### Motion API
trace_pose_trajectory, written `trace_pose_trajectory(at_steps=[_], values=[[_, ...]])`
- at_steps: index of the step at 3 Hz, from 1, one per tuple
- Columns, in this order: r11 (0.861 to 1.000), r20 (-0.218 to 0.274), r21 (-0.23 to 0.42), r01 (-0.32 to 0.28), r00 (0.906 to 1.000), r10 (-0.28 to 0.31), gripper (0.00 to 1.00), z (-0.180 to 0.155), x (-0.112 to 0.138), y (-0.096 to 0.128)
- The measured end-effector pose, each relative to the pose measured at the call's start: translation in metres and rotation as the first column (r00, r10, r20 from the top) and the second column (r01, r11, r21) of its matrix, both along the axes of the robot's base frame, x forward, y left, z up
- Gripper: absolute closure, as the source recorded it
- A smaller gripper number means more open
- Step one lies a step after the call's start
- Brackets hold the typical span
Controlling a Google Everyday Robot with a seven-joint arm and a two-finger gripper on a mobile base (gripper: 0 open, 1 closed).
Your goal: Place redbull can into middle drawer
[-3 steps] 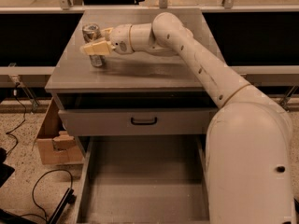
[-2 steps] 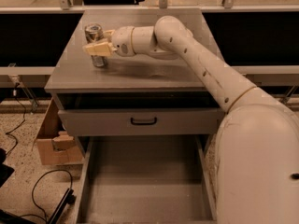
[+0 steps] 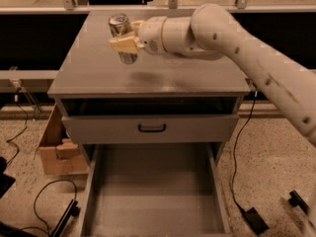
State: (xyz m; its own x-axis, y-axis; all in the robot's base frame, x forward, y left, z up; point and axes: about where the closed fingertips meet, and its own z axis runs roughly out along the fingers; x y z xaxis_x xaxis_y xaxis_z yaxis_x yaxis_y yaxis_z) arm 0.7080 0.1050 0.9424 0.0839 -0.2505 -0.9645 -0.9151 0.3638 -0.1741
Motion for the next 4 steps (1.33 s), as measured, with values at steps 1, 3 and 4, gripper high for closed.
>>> trace_pose_trajectory(at_steps=[1, 3, 4], values=[[0.995, 0.035, -0.058, 0.08, 0.9963, -0.078, 1.0, 0.023, -0.059, -0.046], [0.996, -0.069, 0.013, 0.086, 0.994, -0.085, 1.0, -0.065, -0.149, -0.064], [0.991, -0.063, 0.101, 0.083, 0.995, -0.077, 1.0, -0.109, -0.166, -0.063]])
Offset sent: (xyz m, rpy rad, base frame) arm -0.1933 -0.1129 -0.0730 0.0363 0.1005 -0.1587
